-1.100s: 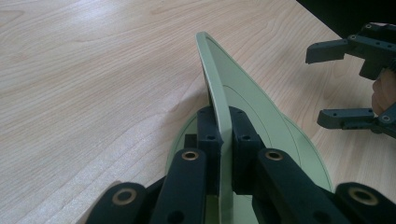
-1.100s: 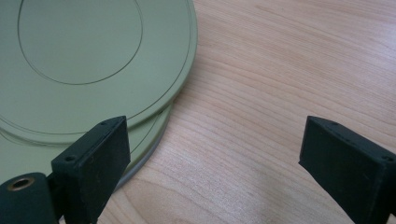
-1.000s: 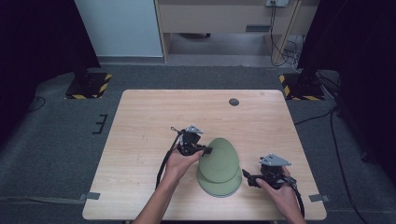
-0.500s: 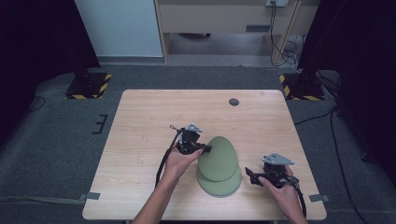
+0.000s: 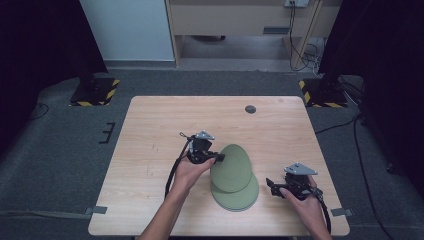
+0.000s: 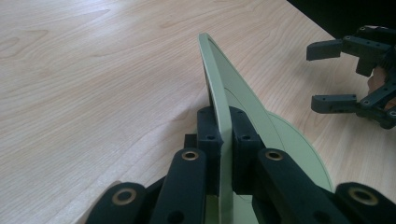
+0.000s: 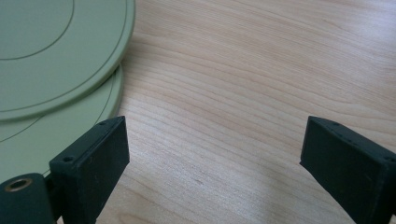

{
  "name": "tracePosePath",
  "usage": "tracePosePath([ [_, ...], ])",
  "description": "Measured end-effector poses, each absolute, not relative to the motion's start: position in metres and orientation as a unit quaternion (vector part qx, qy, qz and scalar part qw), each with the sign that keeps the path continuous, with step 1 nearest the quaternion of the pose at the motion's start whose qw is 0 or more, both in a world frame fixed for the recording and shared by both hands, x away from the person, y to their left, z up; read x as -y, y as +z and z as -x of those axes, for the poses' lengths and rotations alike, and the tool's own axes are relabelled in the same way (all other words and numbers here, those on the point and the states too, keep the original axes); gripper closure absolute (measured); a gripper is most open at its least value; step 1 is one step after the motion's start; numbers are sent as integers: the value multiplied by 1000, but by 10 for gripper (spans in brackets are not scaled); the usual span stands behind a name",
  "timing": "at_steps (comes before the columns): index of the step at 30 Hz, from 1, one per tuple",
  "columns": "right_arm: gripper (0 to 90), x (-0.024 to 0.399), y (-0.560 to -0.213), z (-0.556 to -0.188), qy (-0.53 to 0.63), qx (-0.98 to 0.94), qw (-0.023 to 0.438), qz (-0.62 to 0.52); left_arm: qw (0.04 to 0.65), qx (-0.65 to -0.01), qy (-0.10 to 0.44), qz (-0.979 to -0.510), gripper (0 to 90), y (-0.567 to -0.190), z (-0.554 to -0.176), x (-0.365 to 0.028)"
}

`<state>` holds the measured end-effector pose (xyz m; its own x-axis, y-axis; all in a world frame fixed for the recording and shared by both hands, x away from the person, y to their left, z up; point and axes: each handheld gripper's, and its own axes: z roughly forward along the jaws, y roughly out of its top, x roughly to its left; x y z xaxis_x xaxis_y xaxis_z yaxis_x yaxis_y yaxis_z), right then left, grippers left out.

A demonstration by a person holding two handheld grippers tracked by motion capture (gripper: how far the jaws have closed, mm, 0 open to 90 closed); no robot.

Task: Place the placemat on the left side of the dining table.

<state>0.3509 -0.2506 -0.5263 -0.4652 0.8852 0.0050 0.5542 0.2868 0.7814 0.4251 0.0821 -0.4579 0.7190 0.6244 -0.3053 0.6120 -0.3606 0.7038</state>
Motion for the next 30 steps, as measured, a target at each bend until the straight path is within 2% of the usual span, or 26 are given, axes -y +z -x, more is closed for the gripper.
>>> tracePosePath([
  [30, 82, 256, -528, -353, 363, -769, 229, -474, 449, -381, 35, -808, 851, -438, -421, -128],
])
